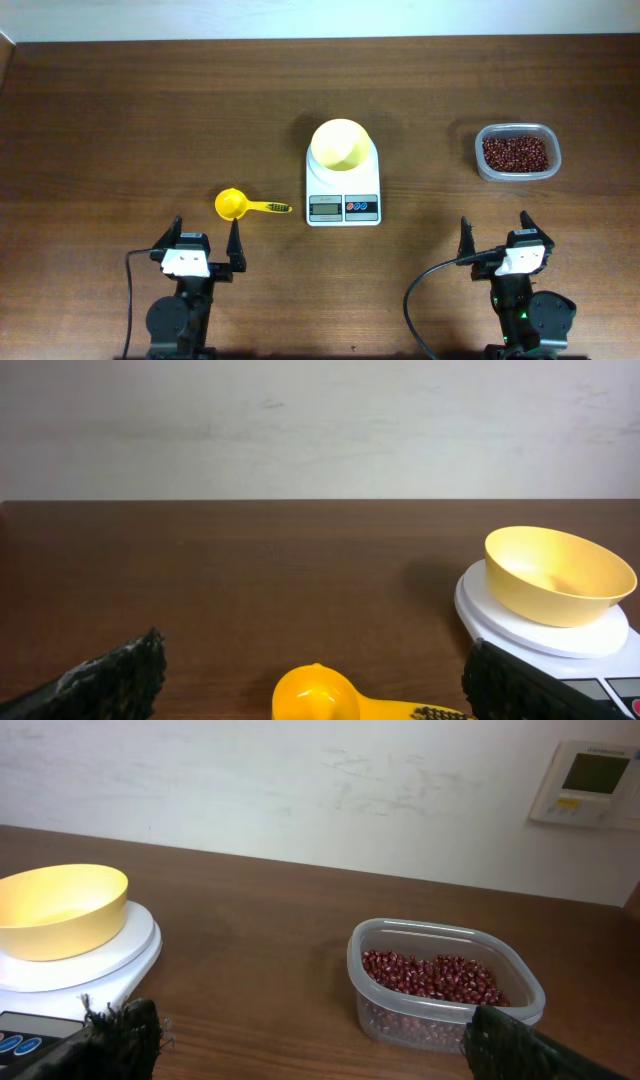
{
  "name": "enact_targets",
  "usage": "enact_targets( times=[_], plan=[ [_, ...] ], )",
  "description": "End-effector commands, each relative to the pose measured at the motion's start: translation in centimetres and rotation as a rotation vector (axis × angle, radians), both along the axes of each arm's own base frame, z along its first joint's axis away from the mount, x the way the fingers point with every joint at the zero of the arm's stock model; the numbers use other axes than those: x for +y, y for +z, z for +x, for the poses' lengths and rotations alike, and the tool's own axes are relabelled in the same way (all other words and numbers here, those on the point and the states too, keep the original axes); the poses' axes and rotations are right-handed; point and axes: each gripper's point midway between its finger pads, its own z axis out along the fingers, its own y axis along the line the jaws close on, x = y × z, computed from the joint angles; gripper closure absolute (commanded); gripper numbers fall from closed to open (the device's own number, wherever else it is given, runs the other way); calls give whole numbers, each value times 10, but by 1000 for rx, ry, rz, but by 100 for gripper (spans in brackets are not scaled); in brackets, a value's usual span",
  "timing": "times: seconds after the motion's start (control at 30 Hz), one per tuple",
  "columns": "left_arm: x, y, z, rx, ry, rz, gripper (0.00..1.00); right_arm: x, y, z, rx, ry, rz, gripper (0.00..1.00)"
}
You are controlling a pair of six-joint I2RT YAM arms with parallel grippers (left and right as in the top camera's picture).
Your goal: Scoop item into bowl and weigh 50g on scale
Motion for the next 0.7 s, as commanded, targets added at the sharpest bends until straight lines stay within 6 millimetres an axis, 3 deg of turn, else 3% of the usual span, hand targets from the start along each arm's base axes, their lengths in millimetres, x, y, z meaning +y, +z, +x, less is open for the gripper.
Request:
enact_targets(
  times=[0.0, 0.47, 0.5, 0.6, 0.67],
  plan=[
    [3, -3, 0, 6, 19, -11, 1, -2, -2, 0, 1, -11, 7, 1],
    [3, -3, 0, 6, 19, -11, 1, -2, -2, 0, 1, -11, 6, 1],
    [4, 0, 0, -6, 24, -6, 1, -2, -2, 0, 1, -11, 7, 1],
    [9, 51, -1, -212, 50, -7, 1, -2, -2, 0, 1, -11, 7, 1],
    [-10, 53, -3, -223, -62, -4, 1, -2, -2, 0, 1, -11, 6, 1]
  ],
)
